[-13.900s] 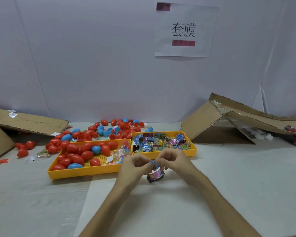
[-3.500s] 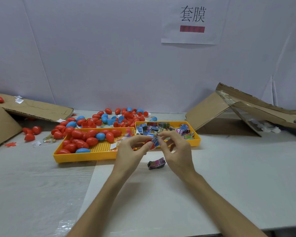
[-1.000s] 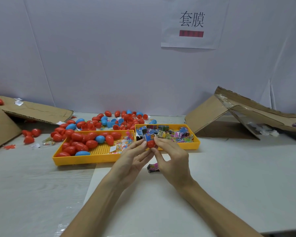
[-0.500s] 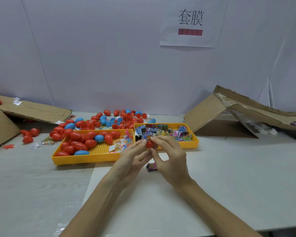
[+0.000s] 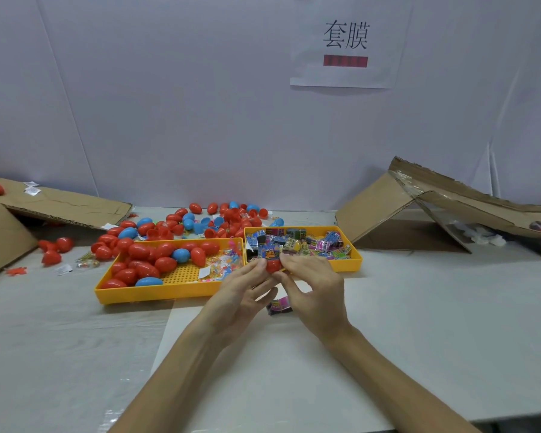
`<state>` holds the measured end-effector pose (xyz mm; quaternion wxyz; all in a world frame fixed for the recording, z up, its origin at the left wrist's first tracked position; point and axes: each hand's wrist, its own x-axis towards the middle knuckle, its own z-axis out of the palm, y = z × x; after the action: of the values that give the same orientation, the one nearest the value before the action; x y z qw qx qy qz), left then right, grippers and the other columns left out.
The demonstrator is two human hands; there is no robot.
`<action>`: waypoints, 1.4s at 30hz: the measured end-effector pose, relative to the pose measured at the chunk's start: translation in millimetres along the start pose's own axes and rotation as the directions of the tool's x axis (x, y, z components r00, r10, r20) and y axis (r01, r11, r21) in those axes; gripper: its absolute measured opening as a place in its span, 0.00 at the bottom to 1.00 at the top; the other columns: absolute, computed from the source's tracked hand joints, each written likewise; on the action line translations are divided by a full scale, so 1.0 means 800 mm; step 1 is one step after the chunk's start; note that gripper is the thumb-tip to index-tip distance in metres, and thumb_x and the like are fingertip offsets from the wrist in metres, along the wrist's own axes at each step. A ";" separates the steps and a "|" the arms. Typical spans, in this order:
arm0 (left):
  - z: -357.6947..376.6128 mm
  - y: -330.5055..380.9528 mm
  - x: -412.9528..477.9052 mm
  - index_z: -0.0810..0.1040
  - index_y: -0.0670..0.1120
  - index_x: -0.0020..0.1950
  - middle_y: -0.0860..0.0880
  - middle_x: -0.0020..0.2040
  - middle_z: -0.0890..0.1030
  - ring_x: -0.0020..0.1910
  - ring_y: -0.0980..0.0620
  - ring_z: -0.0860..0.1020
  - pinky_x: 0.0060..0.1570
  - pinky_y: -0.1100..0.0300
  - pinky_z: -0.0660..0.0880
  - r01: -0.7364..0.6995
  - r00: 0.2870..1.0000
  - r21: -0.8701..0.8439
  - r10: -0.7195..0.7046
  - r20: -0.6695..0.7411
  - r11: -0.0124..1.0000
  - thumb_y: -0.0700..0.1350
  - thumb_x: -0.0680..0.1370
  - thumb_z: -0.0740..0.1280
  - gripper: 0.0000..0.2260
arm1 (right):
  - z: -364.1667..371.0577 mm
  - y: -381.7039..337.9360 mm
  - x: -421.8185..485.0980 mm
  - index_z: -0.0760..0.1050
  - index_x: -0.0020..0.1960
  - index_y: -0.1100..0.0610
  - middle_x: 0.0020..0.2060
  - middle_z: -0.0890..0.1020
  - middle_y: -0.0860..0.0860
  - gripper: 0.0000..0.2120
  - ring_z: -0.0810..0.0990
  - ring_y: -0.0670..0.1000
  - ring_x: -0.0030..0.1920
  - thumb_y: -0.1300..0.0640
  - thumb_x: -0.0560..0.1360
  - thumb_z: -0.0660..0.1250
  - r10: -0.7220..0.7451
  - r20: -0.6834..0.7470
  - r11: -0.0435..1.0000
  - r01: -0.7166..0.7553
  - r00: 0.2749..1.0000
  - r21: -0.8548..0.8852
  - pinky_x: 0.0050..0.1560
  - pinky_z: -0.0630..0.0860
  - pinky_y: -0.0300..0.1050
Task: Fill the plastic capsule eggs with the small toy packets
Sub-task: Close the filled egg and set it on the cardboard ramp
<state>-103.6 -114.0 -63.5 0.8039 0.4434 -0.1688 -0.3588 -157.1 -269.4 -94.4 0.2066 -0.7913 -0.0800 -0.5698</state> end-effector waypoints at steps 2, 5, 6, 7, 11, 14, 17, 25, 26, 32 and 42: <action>0.000 0.000 0.000 0.81 0.44 0.62 0.46 0.56 0.85 0.55 0.53 0.84 0.58 0.56 0.74 0.006 1.000 0.010 -0.006 0.000 1.000 0.49 0.77 0.70 0.15 | 0.000 0.001 0.000 0.85 0.53 0.62 0.47 0.87 0.53 0.12 0.83 0.48 0.50 0.62 0.69 0.77 -0.009 -0.002 1.000 0.009 1.000 0.007 0.56 0.76 0.42; -0.001 0.000 0.001 0.83 0.45 0.59 0.46 0.56 0.85 0.54 0.53 0.83 0.58 0.56 0.74 0.014 1.000 -0.009 -0.014 -0.011 1.000 0.48 0.78 0.70 0.12 | 0.001 0.000 -0.001 0.84 0.55 0.61 0.50 0.87 0.51 0.14 0.83 0.48 0.52 0.62 0.71 0.76 0.042 0.032 0.998 -0.044 0.999 0.036 0.56 0.76 0.43; -0.001 0.000 0.002 0.85 0.47 0.56 0.47 0.57 0.85 0.54 0.53 0.83 0.57 0.56 0.74 0.015 1.000 -0.020 -0.016 -0.013 1.000 0.48 0.77 0.70 0.10 | 0.001 0.000 -0.001 0.84 0.57 0.60 0.51 0.86 0.50 0.14 0.82 0.47 0.53 0.61 0.71 0.76 0.062 0.044 0.997 -0.064 0.997 0.053 0.57 0.76 0.42; -0.001 0.000 0.002 0.87 0.48 0.54 0.47 0.57 0.85 0.55 0.53 0.83 0.58 0.56 0.75 0.014 1.000 -0.027 -0.015 -0.012 1.000 0.48 0.77 0.70 0.09 | 0.001 -0.001 -0.001 0.83 0.58 0.60 0.52 0.86 0.49 0.15 0.82 0.45 0.55 0.61 0.72 0.75 0.073 0.047 0.995 -0.076 0.996 0.071 0.58 0.76 0.42; -0.003 -0.002 0.003 0.87 0.49 0.56 0.45 0.62 0.83 0.63 0.50 0.81 0.65 0.54 0.73 0.005 1.000 -0.013 -0.005 0.013 1.000 0.49 0.77 0.71 0.10 | 0.001 -0.006 0.000 0.80 0.65 0.56 0.58 0.83 0.47 0.17 0.79 0.43 0.60 0.59 0.76 0.71 0.047 0.077 0.995 -0.053 0.996 0.084 0.61 0.75 0.40; -0.004 -0.003 0.004 0.86 0.47 0.58 0.45 0.60 0.84 0.60 0.50 0.82 0.63 0.54 0.74 0.000 1.000 -0.018 0.000 -0.011 1.000 0.49 0.76 0.72 0.12 | 0.002 -0.004 0.000 0.81 0.64 0.56 0.59 0.83 0.48 0.15 0.80 0.46 0.61 0.60 0.78 0.70 0.006 0.088 0.996 -0.014 0.996 0.086 0.59 0.77 0.44; -0.007 -0.004 0.006 0.82 0.44 0.63 0.44 0.61 0.84 0.61 0.50 0.82 0.61 0.55 0.74 0.004 0.999 -0.001 -0.004 -0.036 1.000 0.48 0.75 0.72 0.17 | 0.002 0.000 -0.001 0.82 0.62 0.57 0.57 0.84 0.48 0.15 0.81 0.46 0.59 0.63 0.76 0.72 -0.020 0.073 0.997 0.014 0.997 0.080 0.58 0.77 0.43; -0.005 -0.001 0.006 0.79 0.43 0.65 0.43 0.62 0.83 0.61 0.50 0.82 0.62 0.54 0.74 -0.001 1.000 0.044 0.003 -0.031 0.999 0.49 0.75 0.72 0.20 | -0.002 -0.004 0.001 0.83 0.60 0.58 0.56 0.84 0.47 0.14 0.82 0.45 0.57 0.62 0.75 0.74 -0.001 0.062 0.995 -0.005 0.998 0.095 0.58 0.79 0.44; -0.005 0.001 0.005 0.80 0.43 0.64 0.42 0.62 0.83 0.61 0.49 0.82 0.63 0.54 0.74 -0.004 1.000 0.031 0.005 -0.023 1.000 0.48 0.75 0.71 0.19 | -0.002 -0.006 0.003 0.83 0.60 0.58 0.55 0.85 0.47 0.14 0.82 0.46 0.57 0.61 0.75 0.73 0.017 0.066 0.994 -0.024 0.998 0.107 0.58 0.79 0.45; -0.001 -0.002 0.000 0.86 0.46 0.58 0.42 0.63 0.82 0.65 0.46 0.79 0.63 0.53 0.74 -0.003 0.998 -0.030 0.005 0.056 1.000 0.47 0.80 0.68 0.11 | -0.005 -0.012 0.007 0.81 0.64 0.61 0.56 0.85 0.51 0.19 0.82 0.49 0.58 0.60 0.74 0.75 0.096 0.131 0.984 -0.114 0.987 0.135 0.58 0.79 0.50; 0.004 -0.005 0.002 0.87 0.50 0.55 0.44 0.58 0.85 0.63 0.49 0.81 0.59 0.57 0.78 -0.018 0.999 0.069 0.016 0.043 0.997 0.53 0.79 0.68 0.12 | -0.005 -0.007 0.005 0.82 0.60 0.62 0.55 0.85 0.53 0.17 0.84 0.51 0.56 0.60 0.72 0.74 0.054 0.105 0.993 -0.065 0.993 0.103 0.55 0.81 0.51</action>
<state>-106.4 -118.2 -65.5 0.7873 0.4618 -0.2019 -0.3553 -161.6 -266.1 -88.4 0.2609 -0.8094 -0.0971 -0.5170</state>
